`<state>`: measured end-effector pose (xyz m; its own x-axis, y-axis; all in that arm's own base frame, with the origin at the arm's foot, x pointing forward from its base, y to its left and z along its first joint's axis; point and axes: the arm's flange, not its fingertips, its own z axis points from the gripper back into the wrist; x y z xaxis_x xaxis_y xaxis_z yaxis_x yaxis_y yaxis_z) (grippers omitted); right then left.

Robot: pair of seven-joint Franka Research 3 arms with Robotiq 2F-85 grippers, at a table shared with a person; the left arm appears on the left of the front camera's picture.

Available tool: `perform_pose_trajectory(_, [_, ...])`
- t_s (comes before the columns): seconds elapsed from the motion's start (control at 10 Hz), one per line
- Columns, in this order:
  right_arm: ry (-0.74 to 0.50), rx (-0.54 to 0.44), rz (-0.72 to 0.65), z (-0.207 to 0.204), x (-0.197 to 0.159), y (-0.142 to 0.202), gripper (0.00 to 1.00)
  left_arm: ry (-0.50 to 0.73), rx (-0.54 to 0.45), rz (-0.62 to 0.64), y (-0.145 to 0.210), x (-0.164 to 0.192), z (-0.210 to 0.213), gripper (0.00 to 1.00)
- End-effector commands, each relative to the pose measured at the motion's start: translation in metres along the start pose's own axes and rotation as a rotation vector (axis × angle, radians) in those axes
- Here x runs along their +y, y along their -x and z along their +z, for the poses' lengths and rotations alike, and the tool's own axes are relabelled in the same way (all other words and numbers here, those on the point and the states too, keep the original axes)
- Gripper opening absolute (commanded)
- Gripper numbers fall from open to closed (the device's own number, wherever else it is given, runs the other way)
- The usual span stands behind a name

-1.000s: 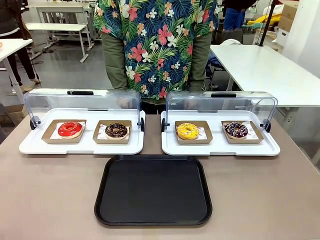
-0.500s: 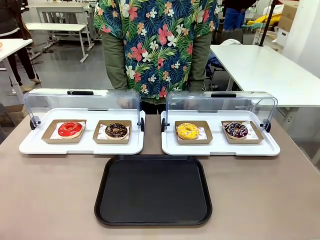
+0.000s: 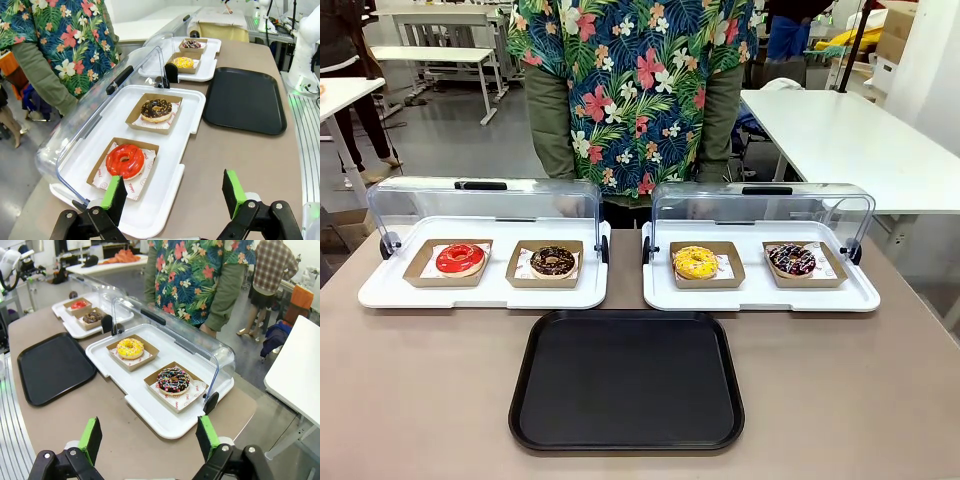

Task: Move the second donut from the left to the tray.
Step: Pick up the Paper togo box containing the Donut indicated by the person and place it on the Handle tray.

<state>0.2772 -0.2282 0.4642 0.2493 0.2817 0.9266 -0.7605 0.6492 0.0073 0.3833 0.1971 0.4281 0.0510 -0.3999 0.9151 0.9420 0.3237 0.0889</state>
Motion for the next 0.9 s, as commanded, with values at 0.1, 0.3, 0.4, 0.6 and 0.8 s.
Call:
perform_pose_trajectory(0.1, [0.008,-0.028,0.028,-0.0004,-0.004,-0.0019,1.0,0.003,0.012,0.009,-0.0028,-0.0009,0.0011,1.0])
perform_pose_trajectory(0.3, [0.008,-0.028,0.028,-0.0004,-0.004,-0.0019,1.0,0.003,0.012,0.009,-0.0028,-0.0009,0.0011,1.0])
perform_pose_trajectory(0.4, [0.008,-0.028,0.028,-0.0004,-0.004,-0.0019,1.0,0.003,0.012,0.009,-0.0028,-0.0009,0.0011,1.0])
perform_pose_trajectory(0.6, [0.008,-0.028,0.028,-0.0004,-0.004,-0.0019,1.0,0.003,0.012,0.009,-0.0028,-0.0009,0.0011,1.0])
perform_pose_trajectory(0.8, [0.008,-0.028,0.028,-0.0004,-0.004,-0.0019,1.0,0.003,0.012,0.009,-0.0028,-0.0009,0.0011,1.0])
